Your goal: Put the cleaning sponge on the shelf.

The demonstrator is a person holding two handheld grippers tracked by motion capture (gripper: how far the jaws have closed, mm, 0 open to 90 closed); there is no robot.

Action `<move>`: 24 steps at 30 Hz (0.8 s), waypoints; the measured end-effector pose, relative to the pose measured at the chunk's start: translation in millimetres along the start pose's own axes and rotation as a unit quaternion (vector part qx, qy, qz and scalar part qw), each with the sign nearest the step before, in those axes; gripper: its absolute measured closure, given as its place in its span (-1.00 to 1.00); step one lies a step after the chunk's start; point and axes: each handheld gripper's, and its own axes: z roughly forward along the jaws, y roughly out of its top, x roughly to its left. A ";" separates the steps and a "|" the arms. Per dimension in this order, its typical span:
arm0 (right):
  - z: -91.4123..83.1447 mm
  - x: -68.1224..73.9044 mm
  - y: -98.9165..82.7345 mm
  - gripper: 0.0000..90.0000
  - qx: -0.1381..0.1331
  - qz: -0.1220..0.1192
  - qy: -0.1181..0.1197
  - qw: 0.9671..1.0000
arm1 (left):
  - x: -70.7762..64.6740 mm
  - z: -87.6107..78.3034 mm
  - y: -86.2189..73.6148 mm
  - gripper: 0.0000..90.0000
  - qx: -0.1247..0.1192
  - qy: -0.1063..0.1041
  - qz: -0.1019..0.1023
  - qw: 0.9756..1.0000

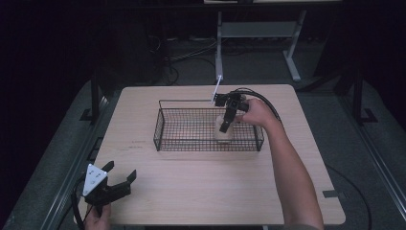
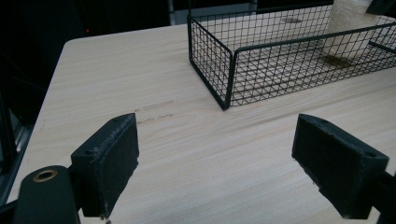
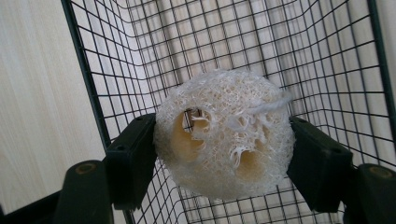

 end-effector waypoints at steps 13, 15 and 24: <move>15.6 -1.7 -3.8 -0.36 -0.007 0.008 0.011 1.000 | -0.3 -0.2 0.2 -0.69 -0.001 -0.001 0.000 1.000; 16.5 -1.7 -3.6 -0.36 -0.006 0.008 0.014 1.000 | 0.3 -0.5 0.1 -0.69 0.000 0.000 -0.001 1.000; 16.7 2.4 0.2 -0.44 -0.005 0.005 0.008 1.000 | 1.8 -1.8 0.1 -0.69 -0.002 0.003 -0.002 1.000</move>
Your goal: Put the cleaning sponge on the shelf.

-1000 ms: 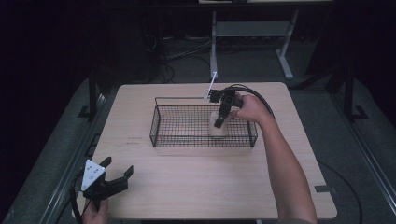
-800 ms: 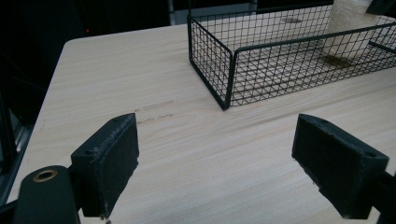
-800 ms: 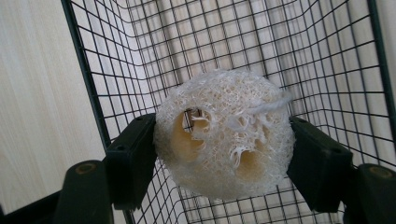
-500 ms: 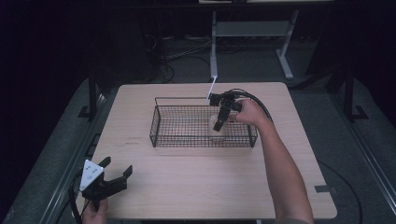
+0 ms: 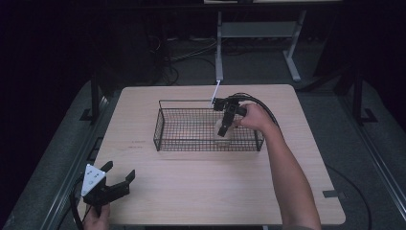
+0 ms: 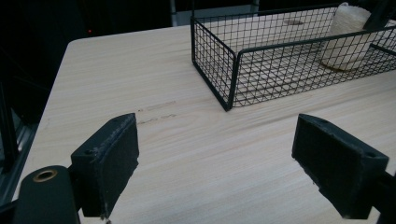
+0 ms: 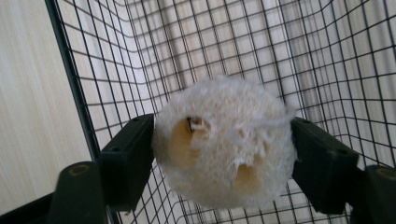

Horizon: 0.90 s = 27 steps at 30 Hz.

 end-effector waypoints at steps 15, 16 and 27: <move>-11.1 7.8 0.1 -0.57 -0.012 -0.006 -0.008 1.000 | 0.0 -0.4 0.2 -0.69 0.001 0.004 0.001 1.000; -12.2 8.0 0.0 -0.57 -0.014 -0.007 -0.008 1.000 | 0.3 -0.2 0.1 -0.69 0.001 0.004 0.001 1.000; -32.1 14.6 -2.7 -0.58 -0.041 -0.006 -0.015 0.999 | 0.5 0.4 -0.2 -0.69 0.003 0.006 0.001 1.000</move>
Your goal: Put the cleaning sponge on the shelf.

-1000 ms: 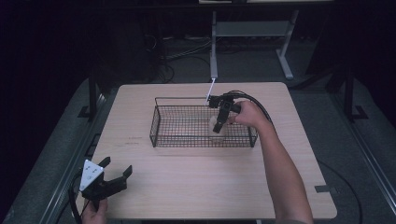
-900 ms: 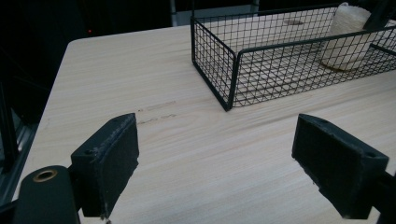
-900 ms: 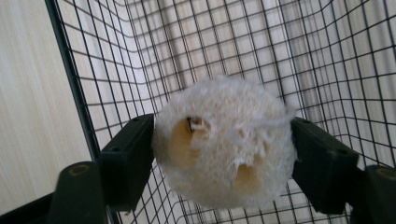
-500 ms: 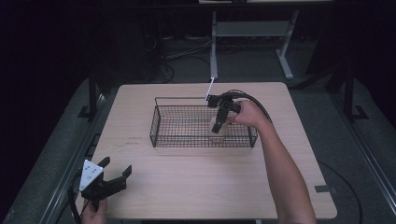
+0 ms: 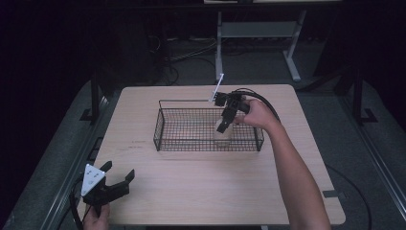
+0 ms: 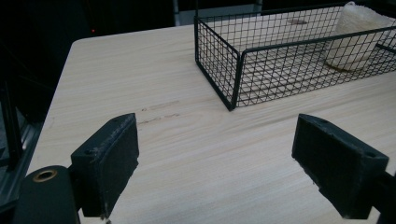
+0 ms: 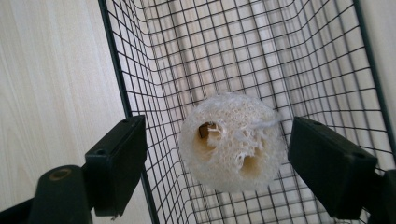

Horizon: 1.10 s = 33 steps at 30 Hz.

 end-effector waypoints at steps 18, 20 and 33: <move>-30.5 18.8 -11.3 -0.58 -0.012 -0.012 -0.019 1.000 | 2.8 -1.3 -1.6 -0.69 0.002 0.003 -0.003 1.000; -32.2 22.9 -12.7 -0.57 -0.010 -0.016 -0.020 1.000 | 3.0 -1.9 -1.9 -0.69 0.001 0.003 -0.003 1.000; -40.2 43.0 -32.3 -0.58 -0.016 -0.021 -0.027 0.999 | 1.0 -1.2 -2.2 -0.69 0.001 0.000 -0.007 1.000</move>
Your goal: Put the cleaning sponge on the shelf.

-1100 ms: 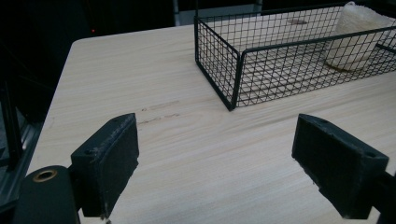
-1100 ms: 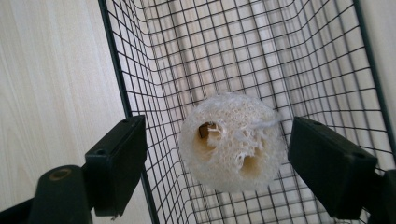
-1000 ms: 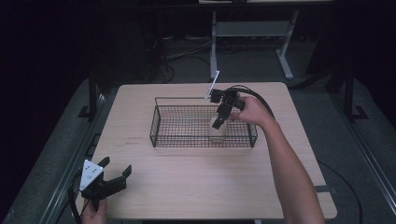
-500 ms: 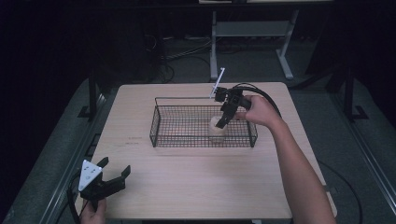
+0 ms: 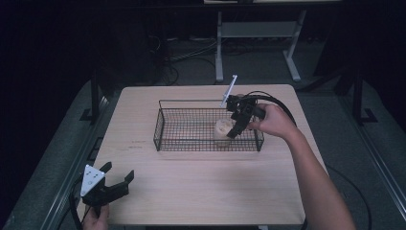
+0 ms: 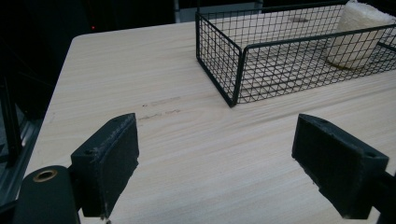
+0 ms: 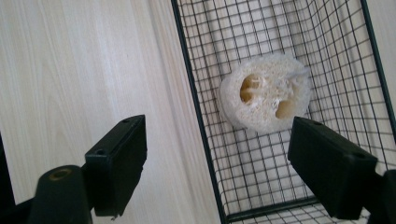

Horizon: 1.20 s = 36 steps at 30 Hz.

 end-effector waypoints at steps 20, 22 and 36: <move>-6.4 23.8 -28.0 -0.58 -0.013 0.003 -0.002 1.000 | -3.1 0.6 0.5 -0.69 0.001 -0.004 0.002 1.000; -6.7 25.1 -29.7 -0.58 -0.014 0.003 -0.004 1.000 | -3.4 0.6 0.6 -0.69 0.000 -0.004 0.002 1.000; 1.8 37.1 -54.0 -0.56 -0.019 0.009 0.003 1.000 | -3.7 0.7 0.5 -0.69 0.002 -0.006 0.002 1.000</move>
